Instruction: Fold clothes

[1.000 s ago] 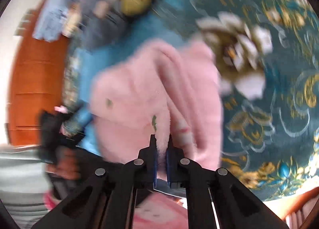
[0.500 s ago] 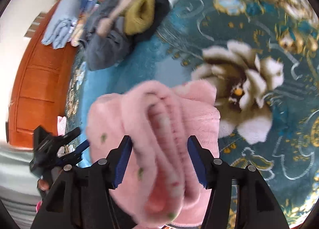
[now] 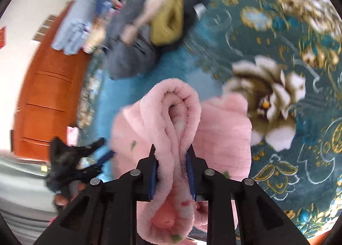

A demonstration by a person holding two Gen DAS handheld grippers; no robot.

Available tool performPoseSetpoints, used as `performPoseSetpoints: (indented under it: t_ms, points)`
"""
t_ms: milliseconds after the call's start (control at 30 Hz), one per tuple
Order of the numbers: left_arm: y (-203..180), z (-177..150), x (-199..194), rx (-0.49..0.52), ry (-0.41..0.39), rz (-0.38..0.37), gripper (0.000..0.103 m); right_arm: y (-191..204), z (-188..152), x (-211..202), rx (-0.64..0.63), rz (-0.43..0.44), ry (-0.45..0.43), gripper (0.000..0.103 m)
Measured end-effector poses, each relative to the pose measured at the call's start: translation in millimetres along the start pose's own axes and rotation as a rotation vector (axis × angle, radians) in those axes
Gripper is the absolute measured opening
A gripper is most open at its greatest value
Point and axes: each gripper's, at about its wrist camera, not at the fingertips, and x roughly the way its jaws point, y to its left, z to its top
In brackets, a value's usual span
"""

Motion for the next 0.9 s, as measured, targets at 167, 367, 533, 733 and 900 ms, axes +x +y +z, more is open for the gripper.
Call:
performPoseSetpoints:
  t_ms: [167,367,533,733,900]
  points:
    - [-3.4,-0.6,5.5,0.013,0.026,0.017,0.057,-23.9,-5.4,-1.0,0.034,-0.059,0.005,0.025]
    - [-1.0,0.1,-9.3,0.009,-0.045,0.017,0.057,-70.0,-19.2,31.5,0.155,-0.078,0.072,0.033]
    - [1.6,7.8,-10.1,0.001,-0.091,0.114,0.061,-68.6,-8.7,23.3,0.109,-0.092,0.038,0.049]
    - [-3.5,18.0,3.6,0.087,-0.012,0.155,0.071,-74.7,-14.6,24.9,0.136,-0.043,0.040,0.062]
    - [-36.4,6.2,-10.1,0.283,-0.064,0.019,0.071,-44.7,-5.7,-7.2,0.019,-0.175,-0.110,0.062]
